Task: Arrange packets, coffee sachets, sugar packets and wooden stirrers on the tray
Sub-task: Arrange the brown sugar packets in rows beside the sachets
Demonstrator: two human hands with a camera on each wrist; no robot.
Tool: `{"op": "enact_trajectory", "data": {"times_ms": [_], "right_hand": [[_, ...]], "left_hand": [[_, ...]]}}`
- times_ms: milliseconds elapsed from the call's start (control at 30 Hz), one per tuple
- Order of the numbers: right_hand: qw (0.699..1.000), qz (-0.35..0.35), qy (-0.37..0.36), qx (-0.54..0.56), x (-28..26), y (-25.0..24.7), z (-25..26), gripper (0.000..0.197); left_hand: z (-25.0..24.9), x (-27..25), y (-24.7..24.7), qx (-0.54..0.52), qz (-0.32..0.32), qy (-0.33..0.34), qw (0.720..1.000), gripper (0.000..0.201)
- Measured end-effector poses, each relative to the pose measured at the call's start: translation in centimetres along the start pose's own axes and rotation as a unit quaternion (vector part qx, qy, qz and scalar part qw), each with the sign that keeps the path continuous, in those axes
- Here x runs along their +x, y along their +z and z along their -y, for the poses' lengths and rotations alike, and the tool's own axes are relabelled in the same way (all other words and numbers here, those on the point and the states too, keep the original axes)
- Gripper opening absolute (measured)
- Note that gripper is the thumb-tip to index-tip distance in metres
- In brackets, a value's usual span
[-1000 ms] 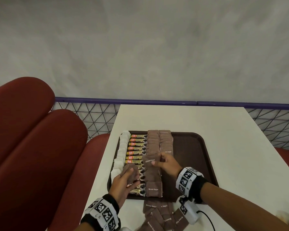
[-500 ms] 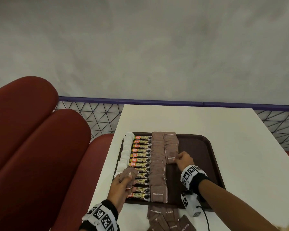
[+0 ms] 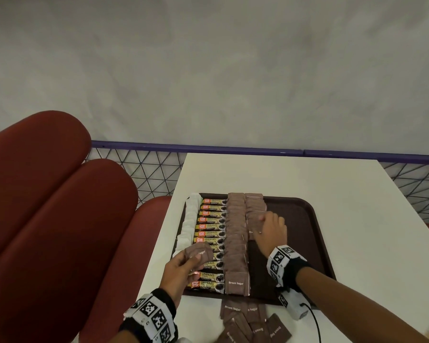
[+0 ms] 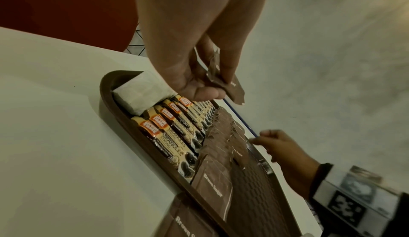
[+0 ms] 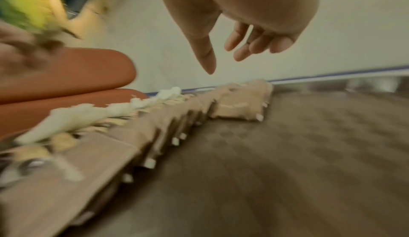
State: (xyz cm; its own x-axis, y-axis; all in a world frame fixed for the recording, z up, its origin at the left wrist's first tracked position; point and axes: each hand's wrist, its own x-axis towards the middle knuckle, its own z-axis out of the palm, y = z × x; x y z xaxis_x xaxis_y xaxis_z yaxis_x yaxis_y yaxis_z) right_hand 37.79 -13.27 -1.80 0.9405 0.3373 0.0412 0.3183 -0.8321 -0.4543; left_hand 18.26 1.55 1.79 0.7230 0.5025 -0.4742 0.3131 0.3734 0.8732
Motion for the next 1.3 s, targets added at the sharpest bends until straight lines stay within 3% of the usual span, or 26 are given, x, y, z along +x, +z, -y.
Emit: {"op": "enact_trajectory", "data": {"times_ms": [133,233,300,400,467,700,900,1000,1167,1300], "right_hand": [[0.987,0.078,-0.092,0.109,-1.8,-0.8,2.3,0.008],[0.942,0.169,-0.108,0.268,-3.5,-1.2,4.0,0.027],[0.906,0.228,-0.136,0.330,-4.8,-1.7,5.0,0.030],[0.870,0.295,-0.153,0.365,-6.2,-1.9,5.8,0.021],[0.857,0.304,-0.140,0.393,-6.5,-1.9,5.7,0.009],[0.887,0.258,-0.077,0.375,-6.5,-1.2,4.6,0.033],[0.942,0.116,0.026,0.315,-2.8,-1.9,1.2,0.035],[0.961,0.083,0.046,0.259,-1.3,-1.7,-1.2,0.037],[0.973,0.077,0.057,0.208,-0.3,-0.2,-2.5,0.033],[0.983,0.071,0.068,0.157,-0.2,0.9,-1.8,0.028]], "left_hand": [[-0.1,-0.2,0.5,0.008,-0.006,-0.004,1.000,0.017],[-0.3,-0.3,0.9,0.008,-0.004,-0.008,1.000,0.014],[-0.3,-0.4,1.2,0.012,-0.001,-0.006,1.000,0.017],[-0.3,-0.7,1.5,0.025,0.009,-0.003,1.000,0.020],[-0.2,-0.7,1.7,0.033,0.005,-0.001,0.999,0.020],[-0.1,-0.6,1.9,0.051,0.000,0.002,0.999,0.015],[-0.2,-0.5,0.8,0.041,-0.026,-0.008,0.999,0.017],[0.3,-0.7,-0.2,0.058,-0.027,-0.008,0.998,0.016],[1.8,-1.0,-1.5,0.185,0.023,0.004,0.983,0.016],[2.8,-1.3,-2.1,0.334,0.092,0.028,0.938,0.029]]}}
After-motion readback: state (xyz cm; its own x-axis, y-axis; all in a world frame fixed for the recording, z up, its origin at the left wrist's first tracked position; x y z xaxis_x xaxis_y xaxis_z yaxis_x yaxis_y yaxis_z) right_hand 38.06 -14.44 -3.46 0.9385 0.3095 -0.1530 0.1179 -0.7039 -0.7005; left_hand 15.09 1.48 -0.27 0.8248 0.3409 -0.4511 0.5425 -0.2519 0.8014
